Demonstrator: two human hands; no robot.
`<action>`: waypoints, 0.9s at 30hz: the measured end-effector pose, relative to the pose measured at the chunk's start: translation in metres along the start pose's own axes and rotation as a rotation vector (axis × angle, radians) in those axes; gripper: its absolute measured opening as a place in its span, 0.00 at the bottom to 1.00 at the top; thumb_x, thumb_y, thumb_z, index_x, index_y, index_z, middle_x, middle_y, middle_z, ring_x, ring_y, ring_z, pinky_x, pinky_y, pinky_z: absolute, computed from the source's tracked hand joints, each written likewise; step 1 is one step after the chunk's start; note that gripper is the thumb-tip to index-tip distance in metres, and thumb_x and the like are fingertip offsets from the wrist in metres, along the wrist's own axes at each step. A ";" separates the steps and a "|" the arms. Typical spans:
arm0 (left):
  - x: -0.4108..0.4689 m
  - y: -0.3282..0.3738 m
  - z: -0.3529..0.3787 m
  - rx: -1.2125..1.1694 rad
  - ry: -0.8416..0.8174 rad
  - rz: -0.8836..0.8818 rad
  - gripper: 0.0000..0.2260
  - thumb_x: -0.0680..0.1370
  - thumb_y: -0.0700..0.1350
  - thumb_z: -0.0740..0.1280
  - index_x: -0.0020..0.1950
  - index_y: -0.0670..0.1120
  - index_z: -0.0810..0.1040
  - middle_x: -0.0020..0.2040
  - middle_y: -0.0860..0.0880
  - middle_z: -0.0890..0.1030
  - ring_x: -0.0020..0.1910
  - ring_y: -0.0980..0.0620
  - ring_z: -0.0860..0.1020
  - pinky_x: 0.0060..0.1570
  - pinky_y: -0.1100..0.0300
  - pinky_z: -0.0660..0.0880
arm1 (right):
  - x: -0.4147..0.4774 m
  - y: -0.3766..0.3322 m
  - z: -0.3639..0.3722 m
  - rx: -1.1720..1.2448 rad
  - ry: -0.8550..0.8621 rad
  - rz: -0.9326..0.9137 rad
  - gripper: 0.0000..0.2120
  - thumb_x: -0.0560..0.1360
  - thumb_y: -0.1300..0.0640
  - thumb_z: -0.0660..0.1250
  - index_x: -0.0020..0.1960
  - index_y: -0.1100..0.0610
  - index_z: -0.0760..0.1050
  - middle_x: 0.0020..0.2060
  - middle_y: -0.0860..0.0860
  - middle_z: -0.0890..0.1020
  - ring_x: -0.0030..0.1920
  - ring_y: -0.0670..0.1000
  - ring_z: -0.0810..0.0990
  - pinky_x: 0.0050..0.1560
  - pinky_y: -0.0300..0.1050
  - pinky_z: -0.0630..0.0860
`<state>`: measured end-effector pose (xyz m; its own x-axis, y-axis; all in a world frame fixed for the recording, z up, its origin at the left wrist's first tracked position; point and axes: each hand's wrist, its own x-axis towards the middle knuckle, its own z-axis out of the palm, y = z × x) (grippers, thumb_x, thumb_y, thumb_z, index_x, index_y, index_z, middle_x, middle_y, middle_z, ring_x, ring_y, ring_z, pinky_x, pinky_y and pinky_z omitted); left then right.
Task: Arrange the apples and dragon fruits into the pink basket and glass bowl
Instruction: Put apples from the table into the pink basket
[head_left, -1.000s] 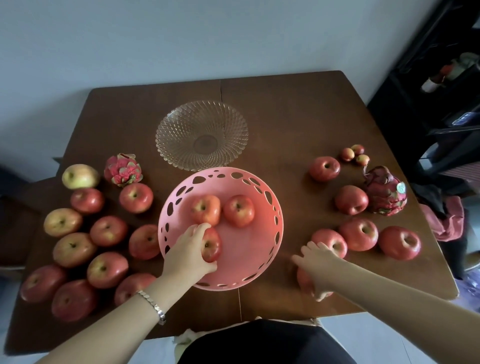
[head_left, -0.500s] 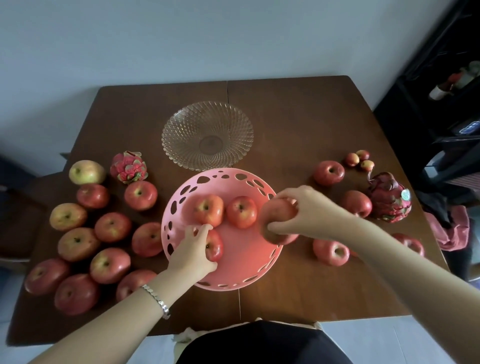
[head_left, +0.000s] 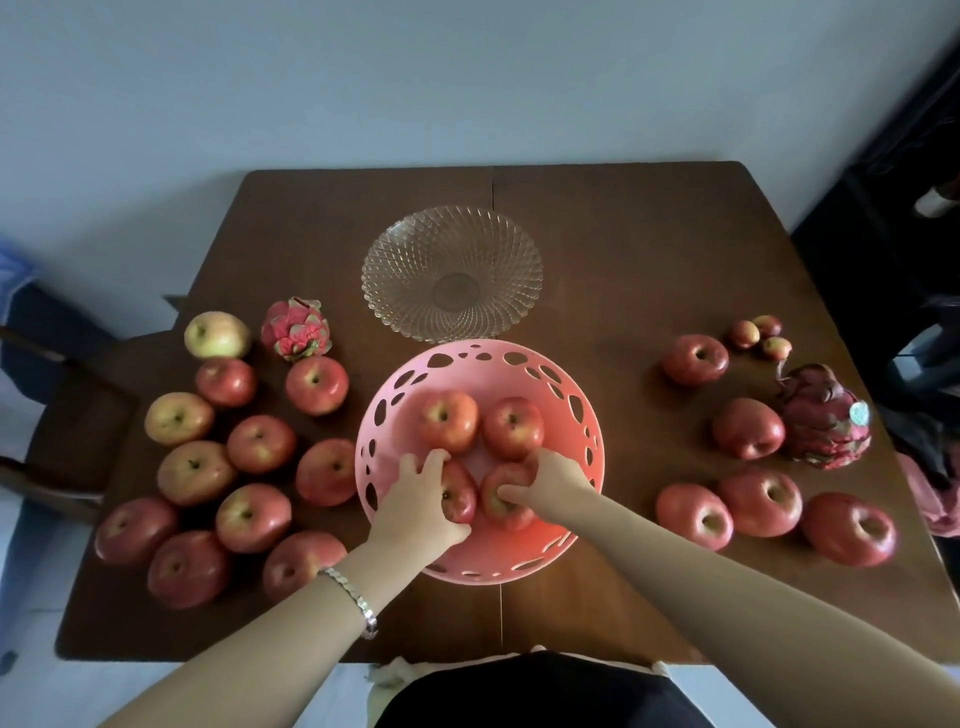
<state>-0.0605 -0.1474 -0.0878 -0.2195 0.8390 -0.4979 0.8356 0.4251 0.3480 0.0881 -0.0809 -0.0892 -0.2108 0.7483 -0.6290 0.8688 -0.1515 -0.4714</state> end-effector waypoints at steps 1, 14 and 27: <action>0.000 0.000 0.000 0.035 -0.009 0.011 0.37 0.67 0.50 0.75 0.70 0.51 0.59 0.64 0.46 0.63 0.58 0.43 0.74 0.57 0.50 0.74 | -0.001 -0.001 0.001 -0.007 0.004 0.006 0.24 0.72 0.49 0.69 0.61 0.62 0.69 0.54 0.58 0.78 0.53 0.58 0.78 0.43 0.45 0.68; 0.017 -0.015 -0.031 -0.109 0.382 -0.061 0.31 0.74 0.42 0.68 0.73 0.38 0.59 0.71 0.33 0.61 0.70 0.35 0.63 0.67 0.45 0.63 | -0.041 0.058 -0.096 -0.337 0.173 -0.216 0.27 0.70 0.61 0.63 0.68 0.52 0.66 0.64 0.52 0.71 0.66 0.53 0.66 0.64 0.46 0.69; 0.013 -0.012 -0.030 -0.394 0.413 -0.033 0.17 0.73 0.30 0.58 0.57 0.45 0.72 0.53 0.44 0.79 0.53 0.43 0.76 0.46 0.58 0.67 | -0.039 0.095 -0.086 -0.661 0.184 -0.019 0.39 0.64 0.46 0.71 0.71 0.47 0.59 0.60 0.55 0.67 0.56 0.56 0.75 0.50 0.46 0.73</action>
<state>-0.0882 -0.1314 -0.0748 -0.4870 0.8526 -0.1895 0.5917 0.4816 0.6465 0.2179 -0.0684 -0.0565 -0.1998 0.8535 -0.4813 0.9690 0.2449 0.0319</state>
